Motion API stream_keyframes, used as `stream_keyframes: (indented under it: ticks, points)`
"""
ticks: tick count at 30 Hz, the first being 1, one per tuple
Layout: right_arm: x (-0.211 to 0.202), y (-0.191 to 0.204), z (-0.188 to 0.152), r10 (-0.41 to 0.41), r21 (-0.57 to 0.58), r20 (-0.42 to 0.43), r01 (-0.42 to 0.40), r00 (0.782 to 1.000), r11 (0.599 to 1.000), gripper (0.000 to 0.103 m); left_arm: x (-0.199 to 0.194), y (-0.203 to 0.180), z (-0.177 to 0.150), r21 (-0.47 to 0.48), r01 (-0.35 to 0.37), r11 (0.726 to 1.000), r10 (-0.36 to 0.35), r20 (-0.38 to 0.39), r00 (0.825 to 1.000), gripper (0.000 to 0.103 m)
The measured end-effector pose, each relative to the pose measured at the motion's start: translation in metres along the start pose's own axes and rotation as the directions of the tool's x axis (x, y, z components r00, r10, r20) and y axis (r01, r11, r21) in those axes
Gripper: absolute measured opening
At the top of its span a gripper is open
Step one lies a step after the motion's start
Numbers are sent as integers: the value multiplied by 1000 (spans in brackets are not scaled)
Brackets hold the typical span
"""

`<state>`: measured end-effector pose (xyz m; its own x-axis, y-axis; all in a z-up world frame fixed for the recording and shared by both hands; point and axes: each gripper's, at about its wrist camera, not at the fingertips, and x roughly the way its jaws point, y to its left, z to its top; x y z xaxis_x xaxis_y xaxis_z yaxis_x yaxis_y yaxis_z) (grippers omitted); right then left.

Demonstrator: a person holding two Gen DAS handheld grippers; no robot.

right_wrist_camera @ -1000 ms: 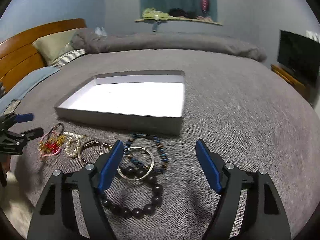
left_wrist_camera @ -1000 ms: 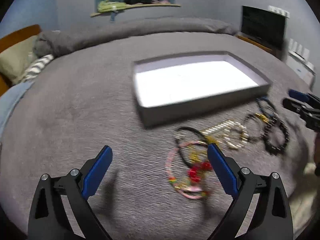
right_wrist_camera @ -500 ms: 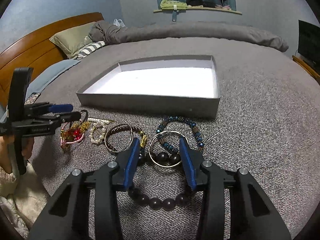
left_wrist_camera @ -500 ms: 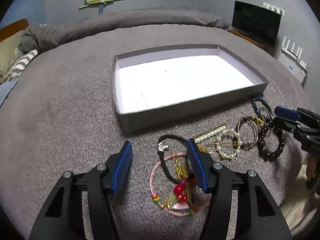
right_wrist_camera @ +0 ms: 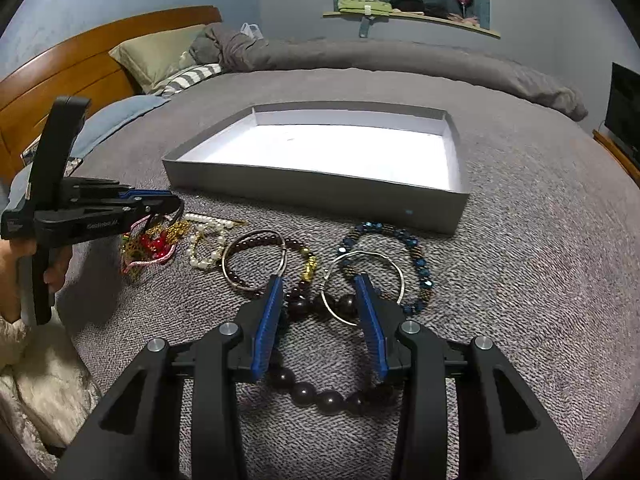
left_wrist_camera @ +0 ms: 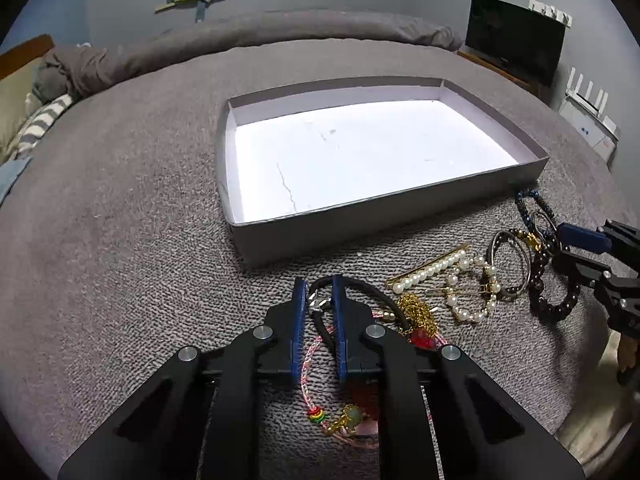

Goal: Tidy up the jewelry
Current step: 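Grasp the black hair tie with the left gripper while the right gripper grasps the silver bangle, then lift the hair tie and bangle and carry both over the white box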

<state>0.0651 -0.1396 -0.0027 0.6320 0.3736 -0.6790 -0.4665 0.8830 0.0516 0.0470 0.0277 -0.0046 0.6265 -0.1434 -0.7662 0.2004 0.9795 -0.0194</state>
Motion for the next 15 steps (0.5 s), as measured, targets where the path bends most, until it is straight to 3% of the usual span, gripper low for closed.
stream_keyframes:
  ticks: [2, 4, 15]
  points:
    - [4, 0, 0, 1, 0, -14, -1, 1000, 1000, 18, -1, -2, 0, 12, -11, 1000, 11, 6, 1000, 13]
    - [6, 1, -1, -6, -8, -21, 6, 1000, 1000, 14, -2, -4, -1, 21, -19, 1000, 18, 15, 1000, 13]
    - [12, 0, -1, -29, -8, -24, 29, 999, 1000, 5, -10, -1, -3, 5, 11, 1000, -11, 39, 999, 13]
